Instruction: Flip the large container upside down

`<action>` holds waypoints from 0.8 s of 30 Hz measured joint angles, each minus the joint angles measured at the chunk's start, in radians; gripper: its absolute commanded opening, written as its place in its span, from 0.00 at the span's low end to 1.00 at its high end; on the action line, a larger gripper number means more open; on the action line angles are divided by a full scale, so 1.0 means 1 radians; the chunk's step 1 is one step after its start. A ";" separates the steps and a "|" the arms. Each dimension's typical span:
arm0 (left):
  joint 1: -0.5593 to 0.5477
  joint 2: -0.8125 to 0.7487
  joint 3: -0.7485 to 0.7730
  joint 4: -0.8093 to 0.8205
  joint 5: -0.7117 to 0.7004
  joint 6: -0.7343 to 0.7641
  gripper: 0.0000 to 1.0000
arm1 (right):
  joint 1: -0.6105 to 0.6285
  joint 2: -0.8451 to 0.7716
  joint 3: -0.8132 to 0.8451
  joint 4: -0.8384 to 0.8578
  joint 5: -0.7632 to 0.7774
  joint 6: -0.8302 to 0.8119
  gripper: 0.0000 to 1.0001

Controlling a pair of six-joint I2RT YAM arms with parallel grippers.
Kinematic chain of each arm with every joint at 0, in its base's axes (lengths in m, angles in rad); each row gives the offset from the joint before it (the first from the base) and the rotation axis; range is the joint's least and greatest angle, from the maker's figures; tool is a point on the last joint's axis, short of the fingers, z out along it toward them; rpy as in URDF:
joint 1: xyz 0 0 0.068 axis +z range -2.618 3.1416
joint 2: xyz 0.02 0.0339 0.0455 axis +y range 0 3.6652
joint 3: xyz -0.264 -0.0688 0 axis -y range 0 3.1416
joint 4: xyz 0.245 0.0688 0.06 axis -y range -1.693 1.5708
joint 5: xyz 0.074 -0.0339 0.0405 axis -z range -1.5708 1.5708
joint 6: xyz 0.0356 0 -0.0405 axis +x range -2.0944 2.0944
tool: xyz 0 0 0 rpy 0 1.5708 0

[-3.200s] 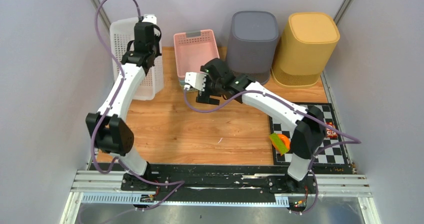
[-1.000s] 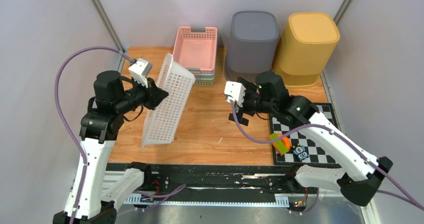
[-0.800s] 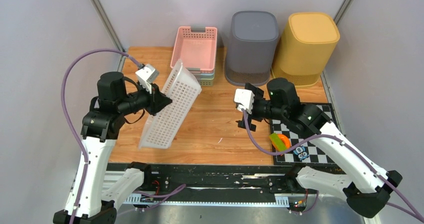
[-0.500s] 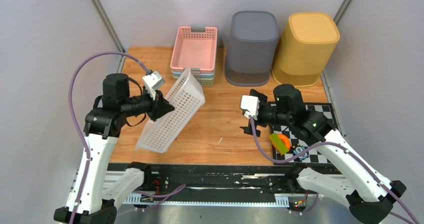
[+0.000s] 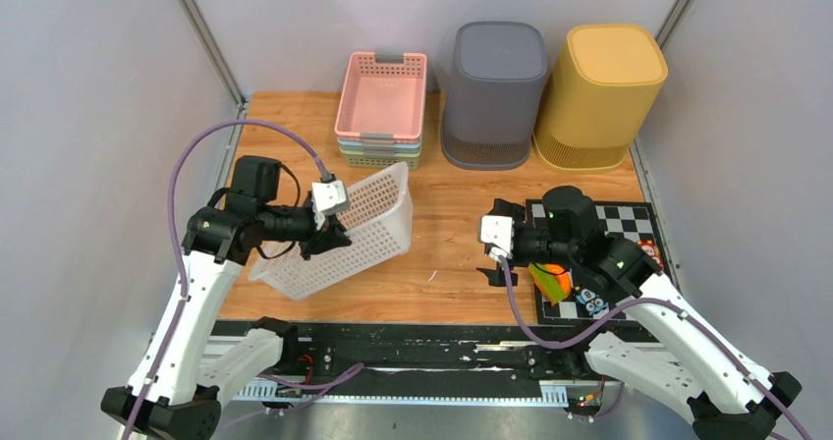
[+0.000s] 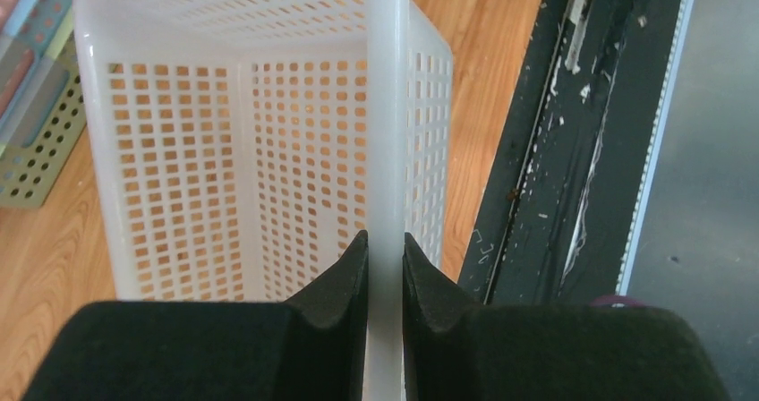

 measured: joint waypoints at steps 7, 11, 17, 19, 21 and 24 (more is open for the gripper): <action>-0.174 0.018 -0.087 0.039 -0.112 0.079 0.05 | -0.001 -0.025 -0.027 0.014 -0.019 -0.024 1.00; -0.294 0.057 -0.151 0.101 -0.206 0.077 0.07 | -0.007 -0.026 -0.039 0.022 -0.027 -0.027 1.00; -0.410 0.080 -0.238 0.233 -0.338 0.063 0.26 | -0.020 -0.030 -0.059 0.027 -0.046 -0.027 1.00; -0.430 0.093 -0.250 0.253 -0.357 0.053 0.32 | -0.025 -0.031 -0.065 0.029 -0.053 -0.027 1.00; -0.446 0.108 -0.256 0.265 -0.367 0.046 0.37 | -0.031 -0.031 -0.069 0.031 -0.063 -0.027 1.00; -0.455 0.121 -0.265 0.278 -0.372 0.042 0.49 | -0.034 -0.033 -0.077 0.036 -0.073 -0.027 1.00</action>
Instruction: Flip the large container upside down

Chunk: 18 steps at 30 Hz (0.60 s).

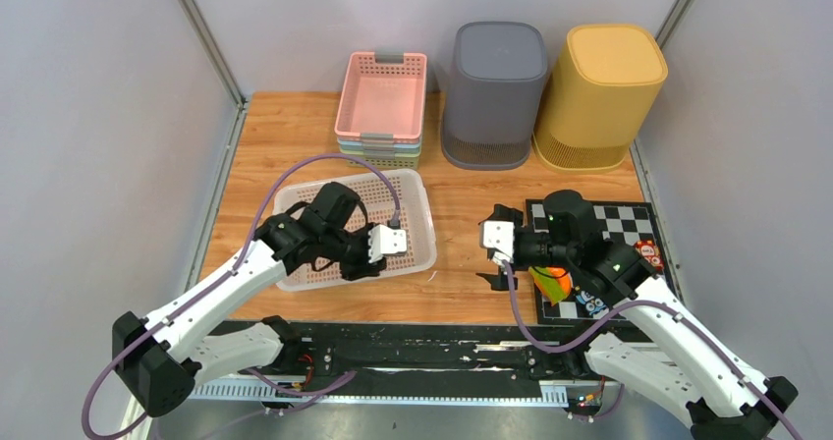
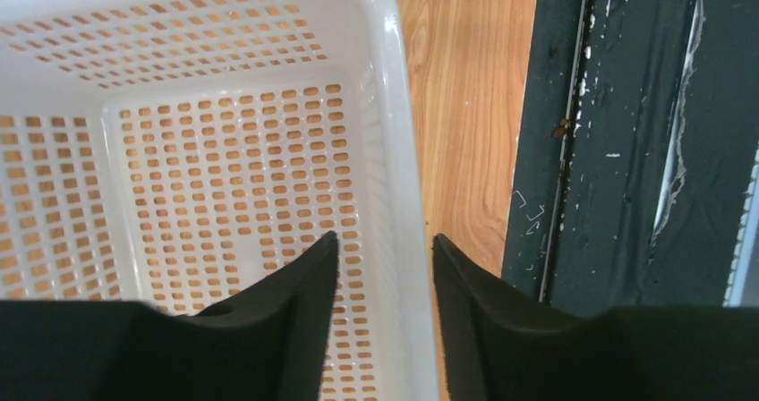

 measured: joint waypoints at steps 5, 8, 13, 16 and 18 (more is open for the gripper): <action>-0.006 0.003 -0.014 -0.003 0.002 0.002 0.95 | -0.002 0.000 -0.013 0.003 -0.027 -0.004 1.00; -0.006 -0.016 -0.012 -0.013 -0.010 -0.006 1.00 | -0.002 0.001 -0.027 0.005 -0.043 -0.016 1.00; 0.021 -0.139 0.018 -0.006 -0.082 -0.032 1.00 | -0.002 0.002 -0.064 0.017 -0.051 -0.047 1.00; 0.114 -0.253 0.020 0.023 -0.116 -0.045 1.00 | -0.002 0.018 -0.068 0.024 -0.048 -0.053 0.99; 0.174 -0.306 0.020 0.042 -0.139 -0.052 1.00 | -0.003 0.019 -0.068 0.028 -0.047 -0.053 0.99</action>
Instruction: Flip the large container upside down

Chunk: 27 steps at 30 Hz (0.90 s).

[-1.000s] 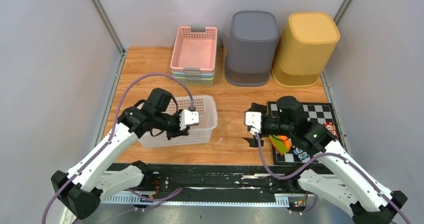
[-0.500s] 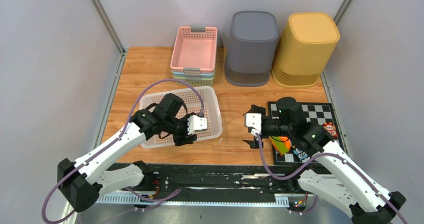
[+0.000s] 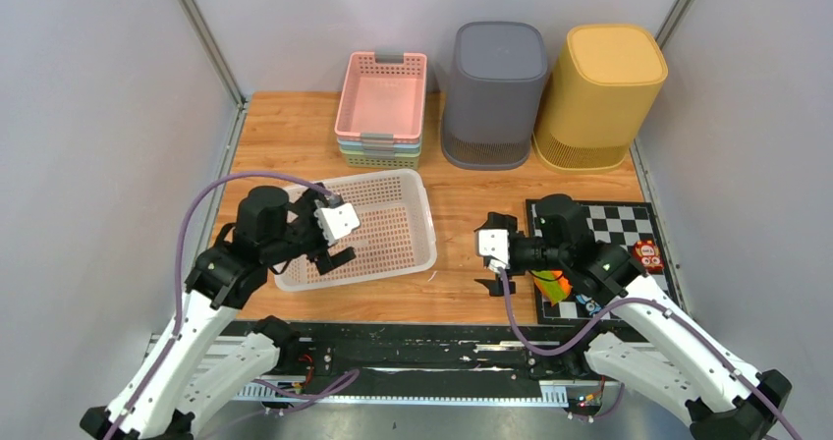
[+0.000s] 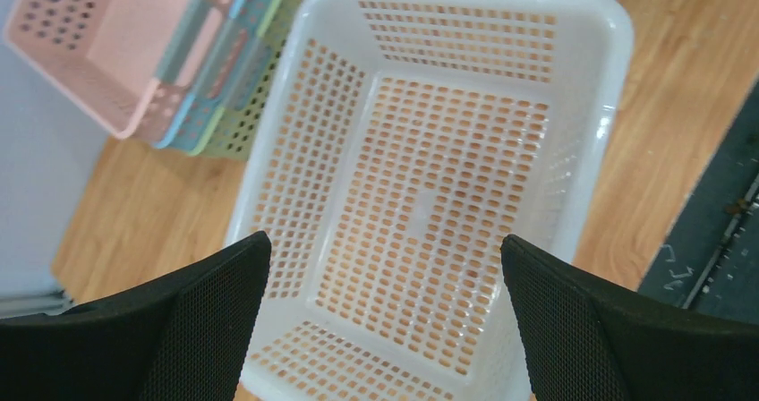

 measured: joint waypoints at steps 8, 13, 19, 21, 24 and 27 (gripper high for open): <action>0.154 -0.060 -0.132 0.123 -0.019 -0.035 1.00 | 0.001 -0.042 0.000 0.033 0.025 0.002 1.00; 0.183 -0.055 -0.166 0.148 -0.017 -0.050 1.00 | 0.025 -0.058 0.000 0.038 0.035 0.002 1.00; 0.183 -0.068 -0.202 0.187 -0.013 -0.052 1.00 | 0.050 -0.038 0.000 0.051 0.057 0.003 1.00; 0.183 -0.068 -0.209 0.186 -0.013 -0.053 1.00 | 0.055 -0.029 0.000 0.054 0.065 0.005 1.00; 0.183 -0.072 -0.209 0.187 -0.013 -0.053 1.00 | 0.055 -0.025 0.000 0.055 0.076 0.005 1.00; 0.183 -0.075 -0.209 0.188 -0.013 -0.056 1.00 | 0.056 -0.025 -0.001 0.055 0.083 0.003 1.00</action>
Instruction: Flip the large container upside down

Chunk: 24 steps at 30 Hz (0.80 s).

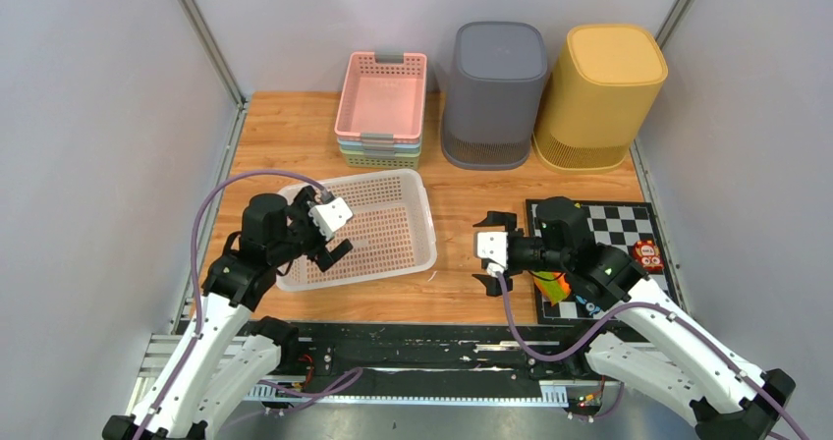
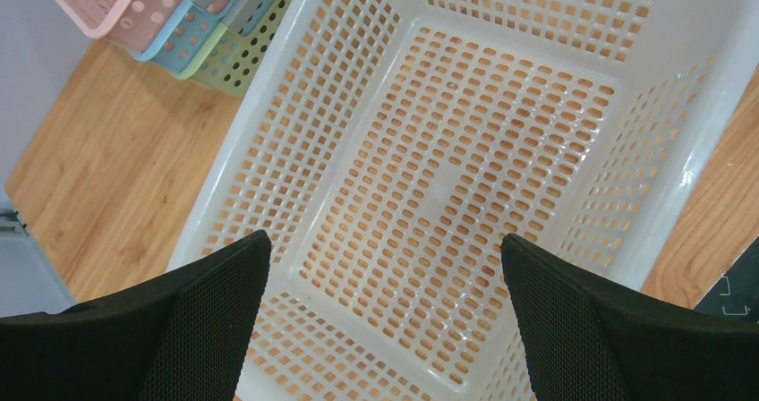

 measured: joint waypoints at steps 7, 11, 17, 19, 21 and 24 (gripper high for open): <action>0.000 0.019 0.000 0.016 -0.001 -0.019 1.00 | 0.000 0.001 -0.024 0.005 0.002 -0.020 1.00; 0.000 0.028 0.000 0.019 -0.002 -0.024 1.00 | 0.000 0.042 -0.029 0.012 0.005 -0.023 0.98; 0.000 0.020 0.012 0.019 -0.001 -0.031 1.00 | 0.000 0.095 -0.028 0.018 0.020 -0.024 0.98; 0.000 0.019 0.012 0.019 -0.001 -0.035 1.00 | 0.001 0.076 -0.032 0.031 0.022 -0.025 0.98; 0.000 0.020 0.012 0.019 -0.002 -0.038 1.00 | 0.002 0.056 -0.038 0.046 0.025 -0.024 0.98; 0.000 0.020 0.012 0.019 -0.003 -0.039 1.00 | 0.002 0.039 -0.045 0.069 0.035 -0.024 0.98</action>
